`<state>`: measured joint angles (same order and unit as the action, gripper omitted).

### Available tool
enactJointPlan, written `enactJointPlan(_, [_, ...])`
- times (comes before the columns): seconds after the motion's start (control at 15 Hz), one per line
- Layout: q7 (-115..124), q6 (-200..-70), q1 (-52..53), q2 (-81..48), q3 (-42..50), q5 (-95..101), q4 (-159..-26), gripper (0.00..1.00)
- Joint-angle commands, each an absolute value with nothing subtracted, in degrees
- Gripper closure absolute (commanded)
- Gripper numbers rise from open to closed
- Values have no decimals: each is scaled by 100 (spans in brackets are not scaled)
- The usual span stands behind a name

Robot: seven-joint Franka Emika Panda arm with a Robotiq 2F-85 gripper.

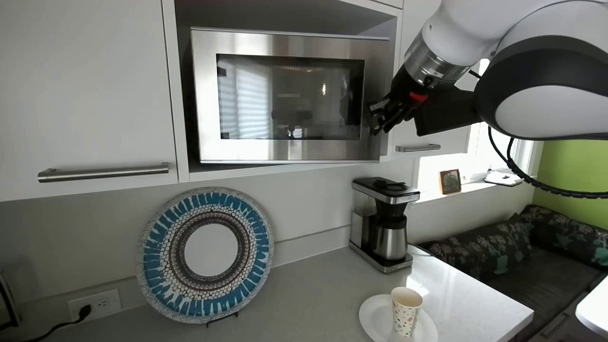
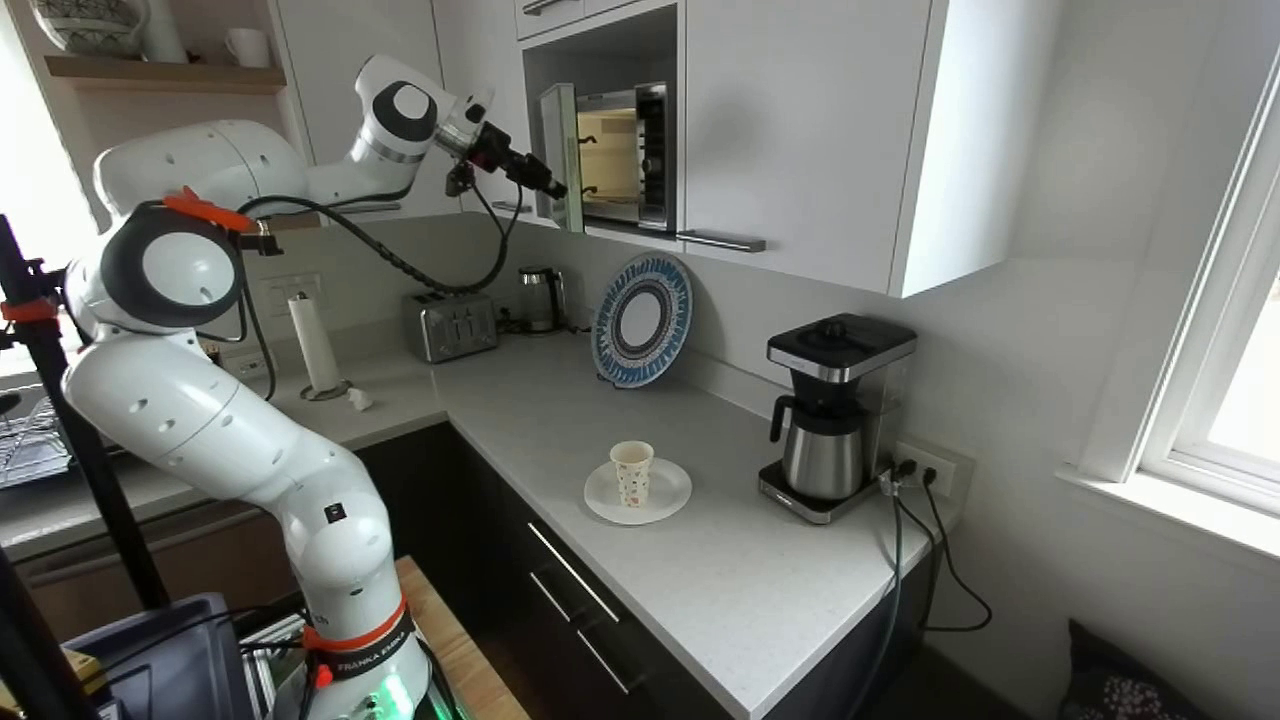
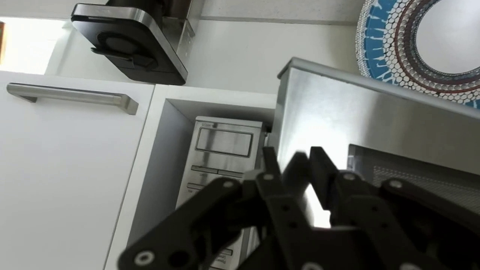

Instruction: Close the microwave door fully

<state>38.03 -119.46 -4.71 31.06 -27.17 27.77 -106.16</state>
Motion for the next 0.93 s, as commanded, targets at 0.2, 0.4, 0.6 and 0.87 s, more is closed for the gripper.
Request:
enactJointPlan(0.2, [4222,-12855,-527,2652,-2629,3157,-10621,100])
enactJointPlan(0.4, [4325,-13834,-545,2370,-2573,3188,-10662,100])
enactJointPlan(0.6, [4385,-14529,-602,2098,-2531,3253,-10637,100])
enactJointPlan(0.87, [4478,-15053,-769,1888,-2461,3535,-10592,100])
